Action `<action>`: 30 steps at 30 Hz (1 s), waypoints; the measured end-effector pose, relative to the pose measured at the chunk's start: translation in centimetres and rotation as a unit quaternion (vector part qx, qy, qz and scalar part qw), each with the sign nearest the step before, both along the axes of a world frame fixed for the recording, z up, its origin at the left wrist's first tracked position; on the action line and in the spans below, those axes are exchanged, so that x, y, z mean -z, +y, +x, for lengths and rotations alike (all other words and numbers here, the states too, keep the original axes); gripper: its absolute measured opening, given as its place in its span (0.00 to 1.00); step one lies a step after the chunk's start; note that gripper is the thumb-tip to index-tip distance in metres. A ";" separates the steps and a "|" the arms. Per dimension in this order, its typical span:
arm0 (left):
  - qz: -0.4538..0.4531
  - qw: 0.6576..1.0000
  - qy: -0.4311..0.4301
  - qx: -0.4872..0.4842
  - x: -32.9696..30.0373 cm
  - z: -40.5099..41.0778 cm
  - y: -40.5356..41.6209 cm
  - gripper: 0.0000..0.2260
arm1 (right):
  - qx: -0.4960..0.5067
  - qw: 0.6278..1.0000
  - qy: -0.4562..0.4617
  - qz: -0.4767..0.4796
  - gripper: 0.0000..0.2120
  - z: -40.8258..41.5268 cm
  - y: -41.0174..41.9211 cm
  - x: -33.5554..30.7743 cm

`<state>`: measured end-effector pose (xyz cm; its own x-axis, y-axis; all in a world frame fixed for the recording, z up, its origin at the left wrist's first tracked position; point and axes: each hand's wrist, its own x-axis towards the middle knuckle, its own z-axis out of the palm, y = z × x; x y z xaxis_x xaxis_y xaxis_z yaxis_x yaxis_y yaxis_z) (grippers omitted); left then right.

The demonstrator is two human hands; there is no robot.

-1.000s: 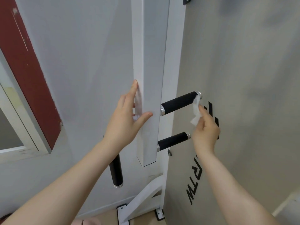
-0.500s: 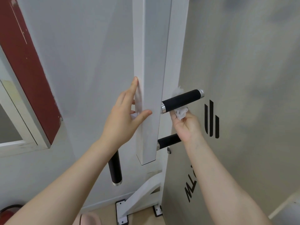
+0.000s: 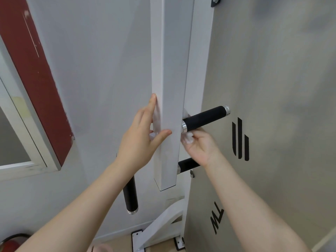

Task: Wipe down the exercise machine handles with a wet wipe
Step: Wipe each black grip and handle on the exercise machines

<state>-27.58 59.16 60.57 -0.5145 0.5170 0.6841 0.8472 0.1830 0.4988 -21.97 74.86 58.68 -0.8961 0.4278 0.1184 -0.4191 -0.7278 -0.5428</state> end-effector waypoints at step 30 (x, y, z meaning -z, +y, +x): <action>0.007 1.000 -0.006 -0.019 -0.1 0.3 0.5 0.35 | 0.420 0.376 -0.052 0.825 0.22 0.8 4.3 -0.9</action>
<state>-27.24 59.63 60.67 -0.5419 0.4872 0.6848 0.8337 0.2083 0.5115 -21.20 79.11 59.59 -0.5640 -0.0135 0.8257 -0.0395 0.9992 -0.0106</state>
